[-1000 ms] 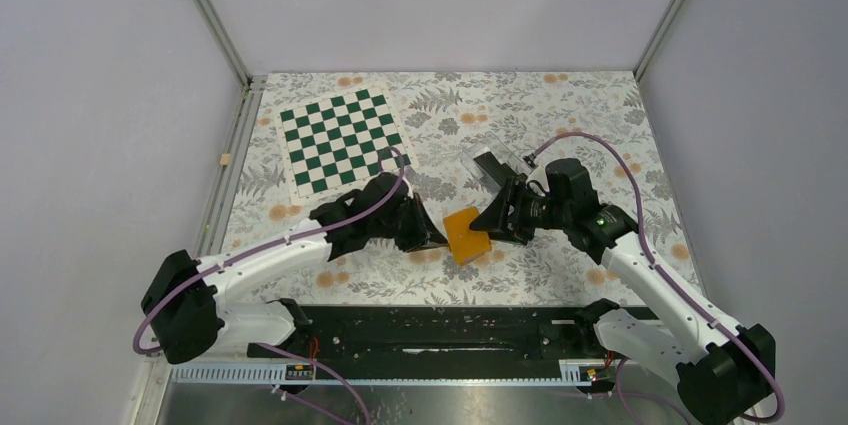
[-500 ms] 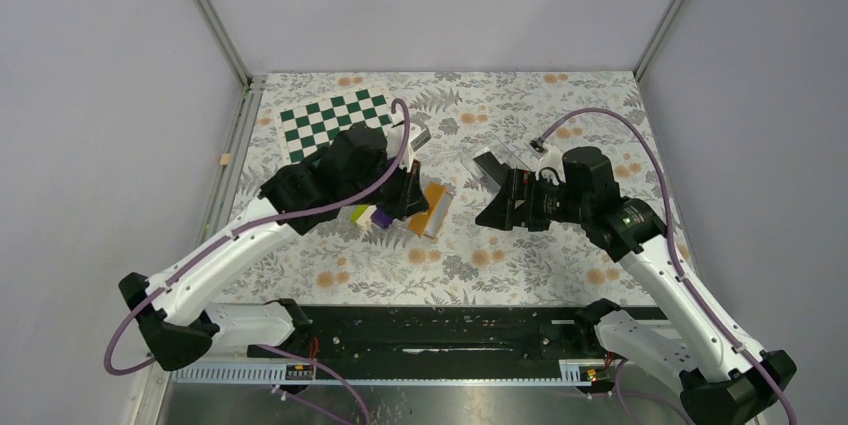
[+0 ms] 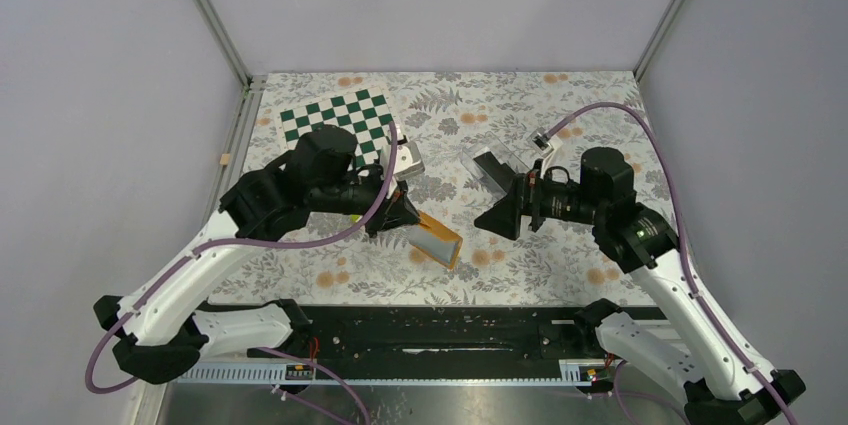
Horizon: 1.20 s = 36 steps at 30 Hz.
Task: Put the credit cards into the card holder
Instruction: Open the card holder at the center of the board.
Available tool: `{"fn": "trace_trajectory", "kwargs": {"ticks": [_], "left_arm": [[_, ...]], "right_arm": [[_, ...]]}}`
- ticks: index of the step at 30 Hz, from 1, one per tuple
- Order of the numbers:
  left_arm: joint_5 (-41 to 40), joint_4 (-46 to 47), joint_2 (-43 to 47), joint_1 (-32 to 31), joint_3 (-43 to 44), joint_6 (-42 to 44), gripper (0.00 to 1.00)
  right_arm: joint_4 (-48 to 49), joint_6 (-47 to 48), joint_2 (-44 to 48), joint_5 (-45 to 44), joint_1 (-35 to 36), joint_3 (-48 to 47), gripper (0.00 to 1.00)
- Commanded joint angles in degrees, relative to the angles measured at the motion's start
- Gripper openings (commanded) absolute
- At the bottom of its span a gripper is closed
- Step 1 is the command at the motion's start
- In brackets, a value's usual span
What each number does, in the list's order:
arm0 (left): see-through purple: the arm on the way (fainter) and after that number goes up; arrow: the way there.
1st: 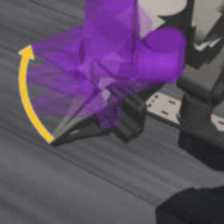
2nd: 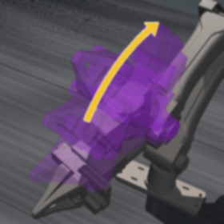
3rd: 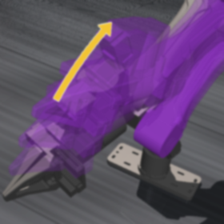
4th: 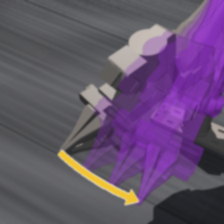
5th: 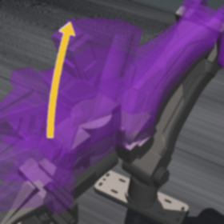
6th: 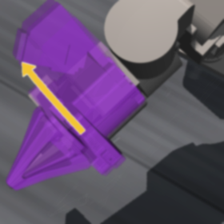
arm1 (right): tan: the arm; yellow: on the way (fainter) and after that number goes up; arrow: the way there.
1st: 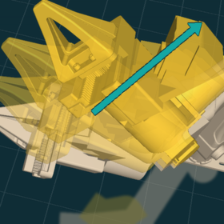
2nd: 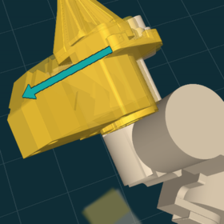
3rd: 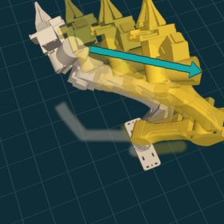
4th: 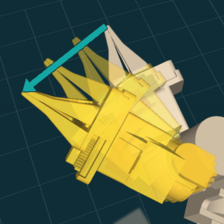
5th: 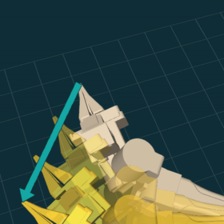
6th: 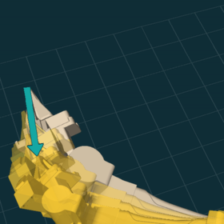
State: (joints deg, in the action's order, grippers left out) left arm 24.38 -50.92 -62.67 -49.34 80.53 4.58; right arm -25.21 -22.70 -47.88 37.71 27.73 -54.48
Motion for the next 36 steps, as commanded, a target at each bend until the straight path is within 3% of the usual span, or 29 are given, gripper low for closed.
{"fn": "trace_trajectory", "kwargs": {"ticks": [1, 14, 25, 30, 36], "left_arm": [[7.4, 2.0, 1.0, 0.1, 3.4, 3.4, 0.00], [5.4, 1.9, -1.2, 0.1, 7.4, -5.7, 0.00], [0.2, 0.8, -3.2, 0.1, 9.1, -16.1, 0.00], [2.1, 0.9, -4.0, 0.1, 9.4, -17.5, 0.00], [3.8, 1.3, -4.6, 0.2, 9.7, -21.1, 0.00]], "right_arm": [[10.4, 1.2, 2.2, 7.4, 1.6, 1.0, 1.00], [10.3, 5.7, 0.9, 6.6, 9.3, -2.2, 0.99], [5.1, 10.5, -2.2, -3.7, 19.4, -6.7, 0.99], [2.7, 14.5, -3.0, -11.0, 21.6, -7.2, 0.99], [3.4, 16.0, -7.1, -14.7, 23.9, -8.3, 0.83]]}}
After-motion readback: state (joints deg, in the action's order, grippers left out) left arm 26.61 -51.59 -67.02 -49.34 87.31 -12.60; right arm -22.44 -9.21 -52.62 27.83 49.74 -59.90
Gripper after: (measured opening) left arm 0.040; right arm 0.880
